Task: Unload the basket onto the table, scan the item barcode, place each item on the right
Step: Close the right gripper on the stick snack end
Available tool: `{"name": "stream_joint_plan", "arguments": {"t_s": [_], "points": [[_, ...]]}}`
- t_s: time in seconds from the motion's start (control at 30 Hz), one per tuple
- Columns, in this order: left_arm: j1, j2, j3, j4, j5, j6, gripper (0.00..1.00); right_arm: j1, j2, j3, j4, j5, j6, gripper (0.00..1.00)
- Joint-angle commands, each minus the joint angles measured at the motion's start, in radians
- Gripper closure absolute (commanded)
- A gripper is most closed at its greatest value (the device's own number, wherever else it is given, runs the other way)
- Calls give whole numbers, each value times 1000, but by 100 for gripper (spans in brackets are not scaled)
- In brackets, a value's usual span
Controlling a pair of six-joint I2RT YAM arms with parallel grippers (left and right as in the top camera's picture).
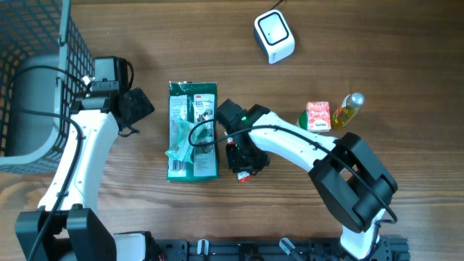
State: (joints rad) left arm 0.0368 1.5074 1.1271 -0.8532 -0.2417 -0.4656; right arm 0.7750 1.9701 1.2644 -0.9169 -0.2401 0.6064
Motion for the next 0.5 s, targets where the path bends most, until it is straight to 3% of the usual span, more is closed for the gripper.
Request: {"name": "stream_joint_plan", "arguments": {"t_s": [0.0, 0.37, 0.43, 0.47], "points": [[3, 6, 5, 0, -2, -10, 0, 2, -14, -6, -2, -55, -58, 69], [4, 7, 5, 0, -2, -10, 0, -29, -14, -6, -5, -53, -91, 71], [4, 6, 5, 0, -2, -10, 0, -31, -16, -2, -10, -53, -89, 89], [4, 7, 5, 0, -2, -10, 0, -33, -16, 5, -16, -53, -81, 91]]}}
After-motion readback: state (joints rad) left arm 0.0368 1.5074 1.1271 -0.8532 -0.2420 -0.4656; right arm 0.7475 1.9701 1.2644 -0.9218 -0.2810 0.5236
